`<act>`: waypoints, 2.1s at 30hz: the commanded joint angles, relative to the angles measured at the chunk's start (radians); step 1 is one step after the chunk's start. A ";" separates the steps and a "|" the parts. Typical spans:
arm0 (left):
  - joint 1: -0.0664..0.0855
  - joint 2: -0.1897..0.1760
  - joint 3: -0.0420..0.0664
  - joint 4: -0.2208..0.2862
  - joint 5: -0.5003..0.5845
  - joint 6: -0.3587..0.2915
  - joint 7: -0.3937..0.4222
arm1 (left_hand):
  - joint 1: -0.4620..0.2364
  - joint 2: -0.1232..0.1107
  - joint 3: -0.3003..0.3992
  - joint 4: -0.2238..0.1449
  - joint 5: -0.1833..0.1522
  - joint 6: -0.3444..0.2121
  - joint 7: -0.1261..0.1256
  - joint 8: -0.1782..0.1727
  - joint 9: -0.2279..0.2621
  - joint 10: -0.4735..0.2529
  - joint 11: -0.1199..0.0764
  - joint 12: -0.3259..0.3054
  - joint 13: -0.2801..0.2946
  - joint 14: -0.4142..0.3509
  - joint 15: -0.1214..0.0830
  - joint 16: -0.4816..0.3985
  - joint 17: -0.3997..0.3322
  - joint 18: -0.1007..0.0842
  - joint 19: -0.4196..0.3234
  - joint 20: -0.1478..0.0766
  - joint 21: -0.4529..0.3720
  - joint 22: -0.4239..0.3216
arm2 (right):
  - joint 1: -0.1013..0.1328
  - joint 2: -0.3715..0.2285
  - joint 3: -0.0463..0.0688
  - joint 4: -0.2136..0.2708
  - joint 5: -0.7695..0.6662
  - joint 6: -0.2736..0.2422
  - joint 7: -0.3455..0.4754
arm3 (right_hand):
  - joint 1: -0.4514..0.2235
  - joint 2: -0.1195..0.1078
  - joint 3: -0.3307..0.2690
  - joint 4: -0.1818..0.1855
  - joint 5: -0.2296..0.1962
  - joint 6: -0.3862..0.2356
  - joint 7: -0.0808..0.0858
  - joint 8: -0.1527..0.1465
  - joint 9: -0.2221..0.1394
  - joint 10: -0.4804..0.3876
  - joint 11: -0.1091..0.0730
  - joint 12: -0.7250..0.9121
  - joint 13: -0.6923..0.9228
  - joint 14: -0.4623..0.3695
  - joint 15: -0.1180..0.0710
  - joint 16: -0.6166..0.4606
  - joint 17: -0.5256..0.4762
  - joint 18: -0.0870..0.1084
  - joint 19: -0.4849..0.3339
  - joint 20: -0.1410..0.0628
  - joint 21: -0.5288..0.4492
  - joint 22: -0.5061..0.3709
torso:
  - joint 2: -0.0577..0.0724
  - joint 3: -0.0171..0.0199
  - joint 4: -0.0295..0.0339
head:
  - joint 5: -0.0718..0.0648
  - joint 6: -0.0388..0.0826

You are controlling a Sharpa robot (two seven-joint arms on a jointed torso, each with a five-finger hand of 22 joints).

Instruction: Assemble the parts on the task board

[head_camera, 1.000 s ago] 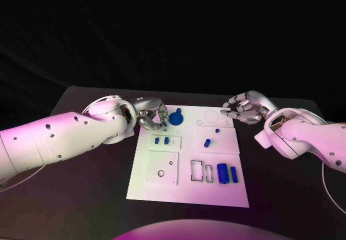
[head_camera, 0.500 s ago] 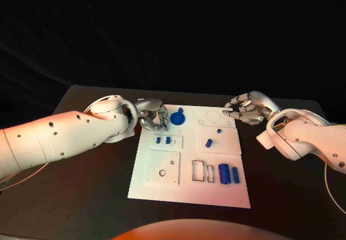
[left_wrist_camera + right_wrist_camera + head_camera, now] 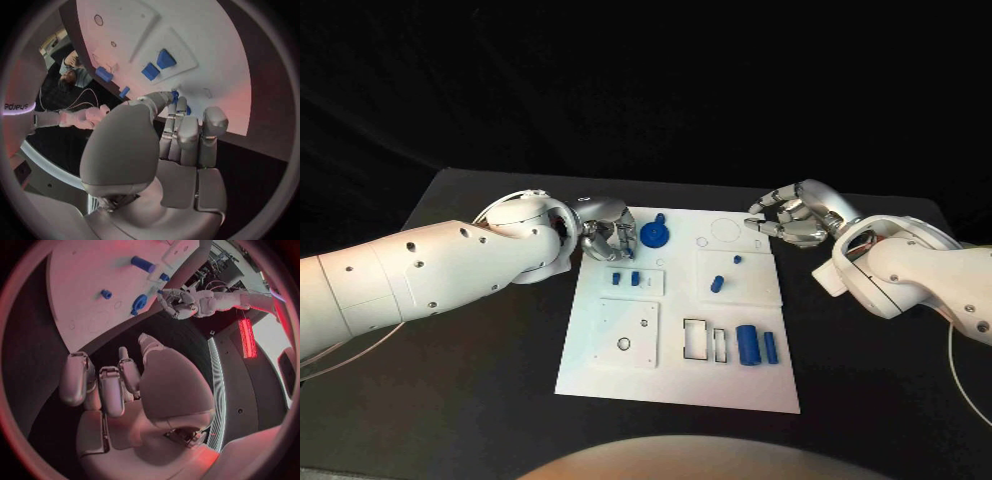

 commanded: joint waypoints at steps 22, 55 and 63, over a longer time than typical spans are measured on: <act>-0.002 0.008 -0.002 0.000 0.007 0.053 0.004 | -0.009 0.006 -0.001 -0.010 -0.004 0.012 -0.003 -0.005 0.003 0.016 -0.004 -0.009 0.003 0.003 -0.003 -0.002 -0.004 -0.005 0.001 -0.004 0.001 -0.003 | -0.001 -0.001 0.000 0.002 -0.007 0.010 0.005 | -0.009 -0.002 0.005 0.000 0.006 -0.005 0.000 0.005 -0.001 -0.008 0.001 -0.005 -0.001 0.072 -0.005 -0.005 0.124 0.015 -0.006 0.000 -0.004 0.079 | -0.001 0.0007 0.0006 | 0.000 -0.004; -0.004 0.029 -0.004 -0.013 -0.009 0.097 -0.033 | -0.011 0.008 -0.001 -0.014 -0.004 0.007 -0.001 -0.013 0.002 0.014 -0.002 -0.019 0.005 -0.001 -0.002 -0.006 -0.014 -0.003 -0.005 -0.006 -0.002 -0.007 | -0.001 -0.005 0.000 0.006 -0.007 0.010 0.006 | -0.009 -0.002 0.005 0.000 0.006 -0.005 0.000 0.005 -0.001 -0.008 0.001 -0.005 -0.001 0.072 -0.005 -0.005 0.124 0.015 -0.006 0.000 -0.004 0.079 | -0.001 0.0004 0.0009 | -0.006 -0.005; -0.004 0.024 -0.004 -0.008 -0.009 0.097 -0.034 | -0.025 0.003 -0.013 -0.015 -0.005 0.011 -0.006 -0.016 0.003 0.019 -0.006 -0.016 0.014 -0.004 -0.004 -0.005 -0.015 -0.002 -0.010 -0.007 -0.006 -0.012 | -0.001 -0.006 0.000 0.005 -0.007 0.010 0.006 | -0.009 -0.002 0.005 0.000 0.006 -0.005 0.000 0.005 -0.001 -0.008 0.001 -0.005 -0.001 0.072 -0.005 -0.005 0.124 0.015 -0.006 0.000 -0.004 0.079 | -0.001 -0.0001 0.0014 | -0.007 -0.006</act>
